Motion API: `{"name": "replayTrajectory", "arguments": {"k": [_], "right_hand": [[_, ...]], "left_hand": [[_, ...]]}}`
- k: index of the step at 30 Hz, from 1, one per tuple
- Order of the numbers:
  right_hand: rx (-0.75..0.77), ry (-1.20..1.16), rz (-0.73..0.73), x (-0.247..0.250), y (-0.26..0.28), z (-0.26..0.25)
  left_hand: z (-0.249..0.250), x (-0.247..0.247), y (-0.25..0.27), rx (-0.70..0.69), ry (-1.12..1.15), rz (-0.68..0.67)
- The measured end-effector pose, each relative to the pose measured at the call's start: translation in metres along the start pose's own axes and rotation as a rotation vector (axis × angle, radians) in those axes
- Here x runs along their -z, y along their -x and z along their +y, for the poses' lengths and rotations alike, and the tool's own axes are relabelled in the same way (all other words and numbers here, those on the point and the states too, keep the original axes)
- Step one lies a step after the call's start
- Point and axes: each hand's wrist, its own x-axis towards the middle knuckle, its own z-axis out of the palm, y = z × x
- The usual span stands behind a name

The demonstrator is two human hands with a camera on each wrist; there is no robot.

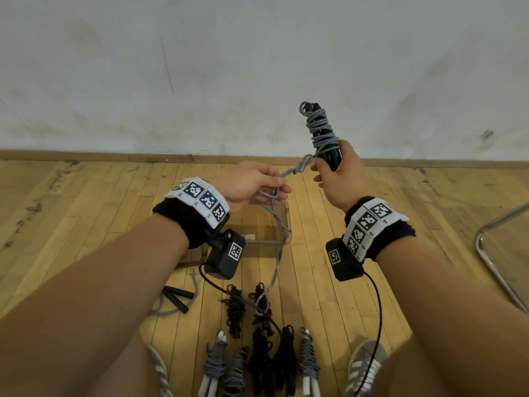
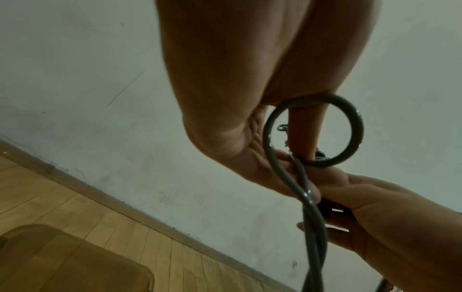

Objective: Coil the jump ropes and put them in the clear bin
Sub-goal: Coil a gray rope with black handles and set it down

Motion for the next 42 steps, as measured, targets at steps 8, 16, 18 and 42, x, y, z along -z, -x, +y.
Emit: {"name": "replayTrajectory", "arguments": {"k": [8, 16, 18, 42], "right_hand": [[0.036, 0.077, -0.167, 0.0, 0.005, -0.005], [0.19, 0.047, -0.247, -0.005, 0.006, -0.002], [0.208, 0.034, -0.244, -0.004, 0.007, -0.002], [0.29, 0.269, -0.096, -0.016, 0.017, -0.004]], "left_hand": [[0.002, 0.0, -0.001, 0.008, 0.106, 0.069], [0.006, 0.003, -0.003, -0.096, 0.162, 0.207], [0.006, 0.001, -0.002, -0.111, 0.178, 0.205], [-0.002, -0.011, -0.003, -0.251, -0.092, 0.405]]}}
